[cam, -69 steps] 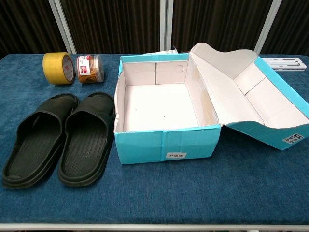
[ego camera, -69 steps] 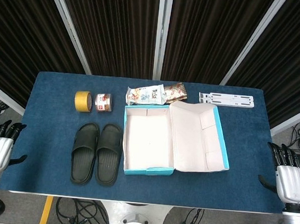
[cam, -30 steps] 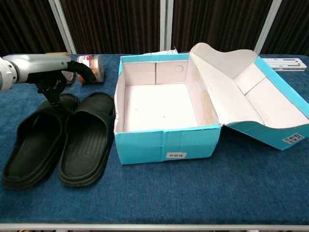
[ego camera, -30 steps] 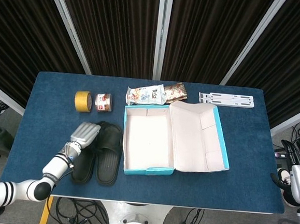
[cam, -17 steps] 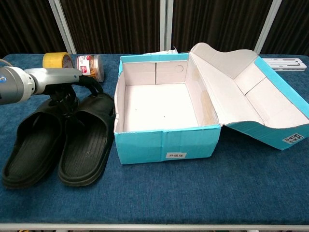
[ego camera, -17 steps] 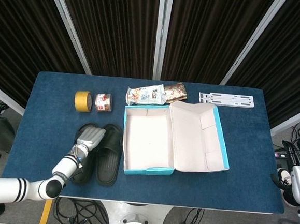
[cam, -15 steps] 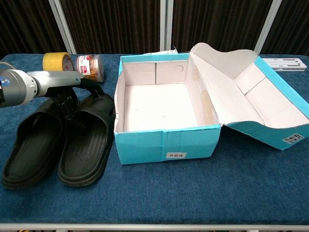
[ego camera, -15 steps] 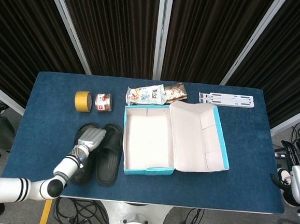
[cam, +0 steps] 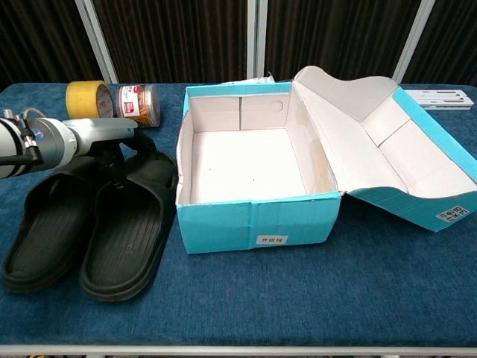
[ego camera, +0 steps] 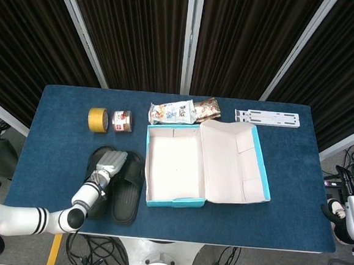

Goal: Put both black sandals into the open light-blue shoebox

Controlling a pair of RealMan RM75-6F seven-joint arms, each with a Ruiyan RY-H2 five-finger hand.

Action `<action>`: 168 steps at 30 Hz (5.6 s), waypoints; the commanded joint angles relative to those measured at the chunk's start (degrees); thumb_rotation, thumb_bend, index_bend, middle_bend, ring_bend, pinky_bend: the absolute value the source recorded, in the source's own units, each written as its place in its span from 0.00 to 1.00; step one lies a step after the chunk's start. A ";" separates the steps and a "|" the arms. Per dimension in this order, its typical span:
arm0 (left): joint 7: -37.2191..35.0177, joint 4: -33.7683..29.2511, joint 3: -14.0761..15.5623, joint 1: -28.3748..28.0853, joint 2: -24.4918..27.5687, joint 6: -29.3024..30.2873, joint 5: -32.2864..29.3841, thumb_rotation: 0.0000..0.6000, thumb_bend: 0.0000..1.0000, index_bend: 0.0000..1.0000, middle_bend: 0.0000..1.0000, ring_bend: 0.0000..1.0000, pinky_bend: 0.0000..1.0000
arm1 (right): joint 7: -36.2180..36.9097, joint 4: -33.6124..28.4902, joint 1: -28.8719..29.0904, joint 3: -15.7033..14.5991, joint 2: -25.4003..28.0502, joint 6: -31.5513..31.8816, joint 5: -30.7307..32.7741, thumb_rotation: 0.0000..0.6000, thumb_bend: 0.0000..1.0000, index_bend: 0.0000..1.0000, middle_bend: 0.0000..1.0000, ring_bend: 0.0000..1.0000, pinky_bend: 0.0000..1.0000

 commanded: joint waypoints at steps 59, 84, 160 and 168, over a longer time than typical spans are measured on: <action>-71.59 49.46 -8.92 -6.00 -25.32 8.87 54.72 1.00 0.03 0.47 0.43 0.60 0.67 | -6.01 -5.81 0.73 0.88 3.70 -0.85 1.50 1.00 0.08 0.01 0.13 0.00 0.09; -77.03 58.50 -11.04 -8.14 -34.69 2.55 48.43 1.00 0.01 0.47 0.43 0.60 0.66 | -7.20 -7.71 0.38 0.83 4.53 -0.71 2.03 1.00 0.08 0.01 0.13 0.02 0.10; -4.49 -4.11 4.00 6.39 14.11 -6.83 3.56 1.00 0.00 0.15 0.09 0.52 0.68 | -2.37 -3.92 1.41 0.38 3.29 -1.09 -0.69 1.00 0.11 0.01 0.13 0.02 0.10; -8.38 -1.33 2.67 6.51 11.37 -4.50 4.12 1.00 0.06 0.41 0.38 0.72 0.83 | -2.22 -3.78 1.27 0.45 3.11 -0.85 -0.40 1.00 0.11 0.01 0.13 0.02 0.11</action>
